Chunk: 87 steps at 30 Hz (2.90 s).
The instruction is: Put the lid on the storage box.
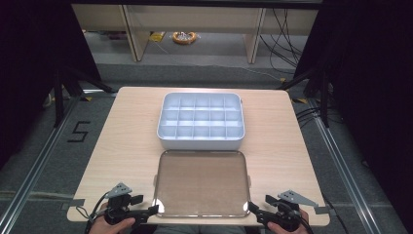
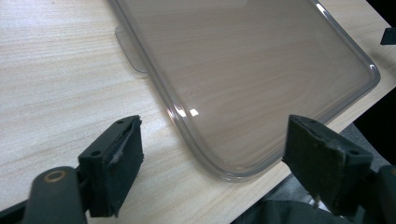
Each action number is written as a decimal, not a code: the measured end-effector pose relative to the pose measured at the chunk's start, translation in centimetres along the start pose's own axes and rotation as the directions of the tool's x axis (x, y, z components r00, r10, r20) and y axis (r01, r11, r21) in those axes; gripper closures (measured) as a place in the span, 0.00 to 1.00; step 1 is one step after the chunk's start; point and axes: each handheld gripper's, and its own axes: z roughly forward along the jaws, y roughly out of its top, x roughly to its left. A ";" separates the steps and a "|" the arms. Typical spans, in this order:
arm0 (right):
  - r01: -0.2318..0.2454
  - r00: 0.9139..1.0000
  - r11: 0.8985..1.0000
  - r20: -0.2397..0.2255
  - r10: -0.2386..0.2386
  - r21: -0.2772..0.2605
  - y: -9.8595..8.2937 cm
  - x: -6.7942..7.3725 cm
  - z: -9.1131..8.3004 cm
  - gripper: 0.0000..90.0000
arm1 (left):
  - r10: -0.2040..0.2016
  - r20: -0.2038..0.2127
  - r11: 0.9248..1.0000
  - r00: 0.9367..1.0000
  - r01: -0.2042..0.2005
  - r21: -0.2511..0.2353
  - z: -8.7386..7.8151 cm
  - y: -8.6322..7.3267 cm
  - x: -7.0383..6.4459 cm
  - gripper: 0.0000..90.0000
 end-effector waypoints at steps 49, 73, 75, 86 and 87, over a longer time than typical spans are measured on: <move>-0.177 0.981 0.984 -0.081 0.179 0.032 1.8 -1.0 4.6 0.44 | -0.016 -0.015 0.998 1.000 0.017 0.062 3.3 2.1 1.4 0.51; -0.385 0.903 0.919 -0.173 0.394 0.086 0.7 -2.0 3.7 0.72 | 0.052 -0.058 0.997 0.997 -0.049 0.055 3.0 1.8 1.2 0.50; -0.390 0.899 0.917 -0.180 0.398 0.081 0.6 -2.0 3.7 0.71 | 0.044 -0.063 0.998 0.997 -0.041 0.045 3.1 1.7 1.2 0.50; -0.373 0.907 0.924 -0.176 0.382 0.082 0.4 -2.0 3.8 0.75 | 0.028 -0.045 0.999 0.999 -0.026 0.044 2.9 1.7 1.4 0.49; -0.376 0.909 0.922 -0.159 0.386 0.088 0.5 -2.0 3.8 0.75 | 0.022 -0.040 0.999 0.999 -0.021 0.034 3.0 1.6 1.2 0.49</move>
